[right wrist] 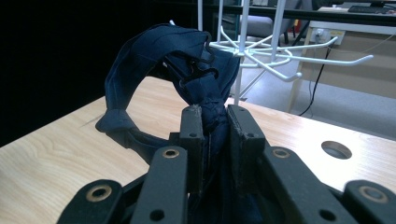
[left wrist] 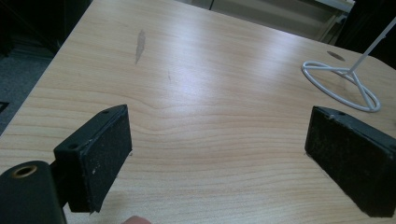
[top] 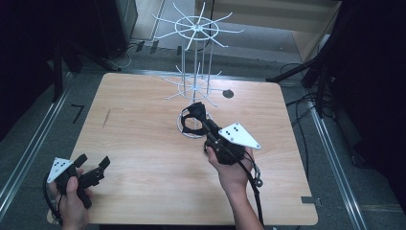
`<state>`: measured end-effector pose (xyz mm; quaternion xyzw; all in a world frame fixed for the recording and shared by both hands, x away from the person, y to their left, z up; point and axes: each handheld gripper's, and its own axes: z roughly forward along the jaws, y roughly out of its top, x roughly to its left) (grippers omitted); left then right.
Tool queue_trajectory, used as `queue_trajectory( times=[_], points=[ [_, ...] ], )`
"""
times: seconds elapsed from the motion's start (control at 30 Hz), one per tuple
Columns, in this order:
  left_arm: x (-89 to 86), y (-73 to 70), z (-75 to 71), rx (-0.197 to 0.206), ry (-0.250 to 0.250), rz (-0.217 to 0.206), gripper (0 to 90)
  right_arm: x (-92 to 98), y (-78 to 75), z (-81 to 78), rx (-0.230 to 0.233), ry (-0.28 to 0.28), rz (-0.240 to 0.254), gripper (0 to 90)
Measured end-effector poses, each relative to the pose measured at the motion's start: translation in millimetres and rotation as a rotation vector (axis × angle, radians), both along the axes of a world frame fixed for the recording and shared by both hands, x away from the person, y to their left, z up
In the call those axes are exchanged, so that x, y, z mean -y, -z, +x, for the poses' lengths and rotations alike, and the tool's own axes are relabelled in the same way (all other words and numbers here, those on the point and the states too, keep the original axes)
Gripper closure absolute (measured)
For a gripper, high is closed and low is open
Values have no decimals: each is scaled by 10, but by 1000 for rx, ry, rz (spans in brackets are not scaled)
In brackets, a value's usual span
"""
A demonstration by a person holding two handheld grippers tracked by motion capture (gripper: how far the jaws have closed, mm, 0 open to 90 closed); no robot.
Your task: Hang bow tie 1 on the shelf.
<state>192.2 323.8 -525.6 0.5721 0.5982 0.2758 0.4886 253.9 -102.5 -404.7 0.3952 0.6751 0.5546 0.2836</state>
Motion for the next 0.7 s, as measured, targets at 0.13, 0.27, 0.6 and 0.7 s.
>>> queue_trajectory(
  times=[0.13,0.27,0.6,0.7],
  points=[
    [0,0,1,0,1,0,81,-11,-20,19,-1,13,5,787],
    [1,0,1,1,1,0,81,-14,-41,42,0,18,16,786],
    [1,-1,-1,-1,0,1,81,-38,-40,129,-27,45,27,785],
    [-1,-1,-2,-1,-1,0,81,-67,-36,159,-27,45,21,785]
  ],
)
